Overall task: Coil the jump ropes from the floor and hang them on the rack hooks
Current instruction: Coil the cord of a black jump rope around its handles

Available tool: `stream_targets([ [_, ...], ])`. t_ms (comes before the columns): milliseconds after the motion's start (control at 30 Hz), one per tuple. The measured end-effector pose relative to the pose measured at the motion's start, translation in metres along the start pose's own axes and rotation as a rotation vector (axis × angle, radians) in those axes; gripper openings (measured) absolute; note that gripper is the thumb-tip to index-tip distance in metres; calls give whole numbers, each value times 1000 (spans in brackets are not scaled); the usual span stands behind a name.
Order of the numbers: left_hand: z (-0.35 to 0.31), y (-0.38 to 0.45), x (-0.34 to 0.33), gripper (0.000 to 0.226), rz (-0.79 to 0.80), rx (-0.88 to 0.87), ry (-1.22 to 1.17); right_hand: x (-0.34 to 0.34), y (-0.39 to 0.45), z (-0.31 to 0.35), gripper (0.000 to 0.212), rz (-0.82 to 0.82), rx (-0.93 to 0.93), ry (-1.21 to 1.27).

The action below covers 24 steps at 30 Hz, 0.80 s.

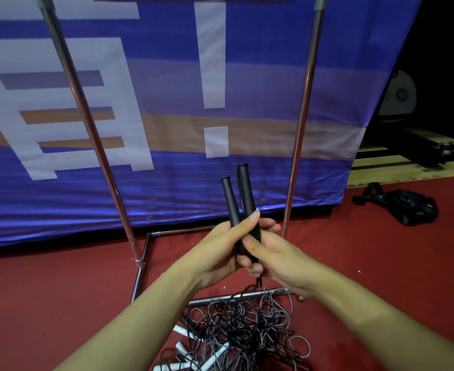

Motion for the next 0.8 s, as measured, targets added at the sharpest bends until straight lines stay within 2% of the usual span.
stream_targets([
  [100, -15, 1, -2, 33, 22, -129, 161, -2, -2, 2, 31, 43, -23, 13],
  [167, -31, 2, 4, 31, -51, -232, 190, -3, -4, -1, 29, 61, -79, 1],
  [200, -37, 3, 12, 28, -109, -262, 133, -5, -6, -4, 28, 64, -114, -45],
  [300, -48, 8, 44, 16, -257, -314, -125, -4, -11, -6, 16, -36, -117, -476],
  [433, -30, 10, 77, 18, -386, -201, -8, 1, -22, 34, 11, -284, 116, -987],
  [500, -21, 11, 73, 23, -309, -133, 121, -2, -31, 53, 8, -359, 195, -1232],
  [600, -5, 9, 56, 21, -119, -31, 351, 5, -44, 79, 18, -492, 268, -1472],
  [700, 6, 3, 34, 19, 74, 56, 442, 7, -57, 104, 29, -485, 453, -1520],
  [800, 18, -15, 8, 9, 320, 256, 380, 33, -68, 121, 46, -538, 530, -1470],
])
Point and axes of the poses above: each hand's wrist, its own y-axis towards the middle knuckle, its own x-axis out of the back of the hand, z = x × y, the point moved 10 cm from there along y, towards the middle knuckle, and after that the axes turned 11 degrees about -x, right-handed, at the moved point
